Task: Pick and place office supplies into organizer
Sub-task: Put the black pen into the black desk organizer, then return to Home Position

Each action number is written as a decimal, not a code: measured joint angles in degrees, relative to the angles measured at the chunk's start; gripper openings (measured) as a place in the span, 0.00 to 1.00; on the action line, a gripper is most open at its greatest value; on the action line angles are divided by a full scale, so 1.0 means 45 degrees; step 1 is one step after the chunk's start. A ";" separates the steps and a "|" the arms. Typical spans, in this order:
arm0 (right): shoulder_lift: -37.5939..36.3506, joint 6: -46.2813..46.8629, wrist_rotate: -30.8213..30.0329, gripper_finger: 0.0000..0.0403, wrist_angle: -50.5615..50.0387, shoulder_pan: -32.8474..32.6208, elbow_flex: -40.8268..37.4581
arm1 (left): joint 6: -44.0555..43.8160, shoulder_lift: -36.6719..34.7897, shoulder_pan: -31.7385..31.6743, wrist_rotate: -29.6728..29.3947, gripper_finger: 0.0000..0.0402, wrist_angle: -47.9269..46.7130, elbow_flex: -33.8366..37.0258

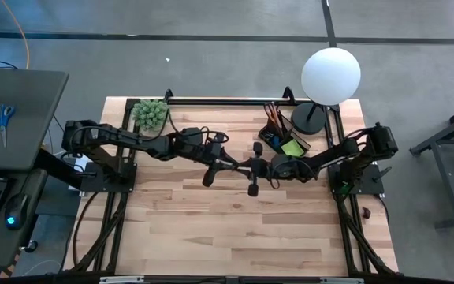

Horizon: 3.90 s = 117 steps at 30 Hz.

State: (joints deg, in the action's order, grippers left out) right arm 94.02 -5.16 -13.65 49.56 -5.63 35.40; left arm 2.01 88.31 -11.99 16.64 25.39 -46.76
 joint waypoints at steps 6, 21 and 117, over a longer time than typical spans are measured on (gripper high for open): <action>-0.0289 0.0078 -0.1089 0.05 -0.0897 0.0065 -0.0005 | 0.0117 -0.1141 0.0015 -0.1255 0.45 -0.1427 0.0005; -0.6370 0.0329 -0.5456 0.05 -0.9495 0.2751 0.0000 | -0.0829 -0.4507 0.0652 -0.3288 0.67 -0.5800 -0.0010; -1.9200 0.2072 0.1451 0.13 -0.9052 0.1821 -0.7674 | -0.1818 -1.3840 -0.0332 -0.0542 0.00 -0.1899 1.0287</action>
State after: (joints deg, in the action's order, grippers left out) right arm 7.62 4.16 -7.12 8.82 2.57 0.86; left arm -6.17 26.03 -13.48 14.20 16.85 -0.47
